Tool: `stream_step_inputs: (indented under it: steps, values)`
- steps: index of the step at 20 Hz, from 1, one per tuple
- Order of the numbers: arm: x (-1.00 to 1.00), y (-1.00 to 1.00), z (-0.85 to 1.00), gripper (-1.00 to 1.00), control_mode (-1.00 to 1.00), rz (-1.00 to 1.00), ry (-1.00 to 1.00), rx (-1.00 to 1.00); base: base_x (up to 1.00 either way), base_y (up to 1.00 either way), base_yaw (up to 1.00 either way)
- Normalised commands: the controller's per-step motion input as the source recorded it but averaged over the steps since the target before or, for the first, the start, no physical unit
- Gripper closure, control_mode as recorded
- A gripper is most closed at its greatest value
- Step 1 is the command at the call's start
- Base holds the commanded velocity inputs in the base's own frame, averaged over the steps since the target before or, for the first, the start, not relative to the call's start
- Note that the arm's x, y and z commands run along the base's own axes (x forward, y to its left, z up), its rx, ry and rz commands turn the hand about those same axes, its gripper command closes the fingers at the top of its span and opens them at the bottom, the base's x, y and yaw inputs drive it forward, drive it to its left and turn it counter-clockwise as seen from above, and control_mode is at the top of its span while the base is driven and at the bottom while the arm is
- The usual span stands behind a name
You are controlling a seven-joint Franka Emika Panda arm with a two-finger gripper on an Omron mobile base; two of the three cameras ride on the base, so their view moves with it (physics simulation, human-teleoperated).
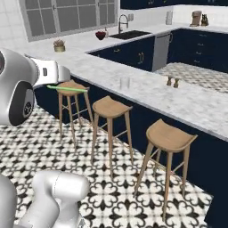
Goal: Take a straw from the drawer in front and place it inside the glass cup on the dining counter.
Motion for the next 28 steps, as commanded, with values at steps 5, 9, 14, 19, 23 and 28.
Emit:
stream_step_inputs:
  steps: [5,9,14,19,23,28]
  values:
    - [0.0,0.0,0.0,1.0,1.0,0.0,0.0,0.0,0.67,0.99,-0.5]
    - [0.0,0.0,0.0,1.0,1.0,0.0,0.0,0.0,0.69,1.0,-0.5]
    - [0.0,0.0,0.0,1.0,1.0,0.0,0.0,0.0,0.78,0.93,-0.51]
    - [0.0,0.0,0.0,1.0,1.0,0.0,0.0,0.0,1.0,0.4,-0.44]
    - [0.0,0.0,0.0,1.0,1.0,0.0,0.0,0.0,0.96,0.18,-0.29]
    - [0.0,0.0,0.0,1.0,1.0,0.0,0.0,0.0,0.27,0.54,-0.12]
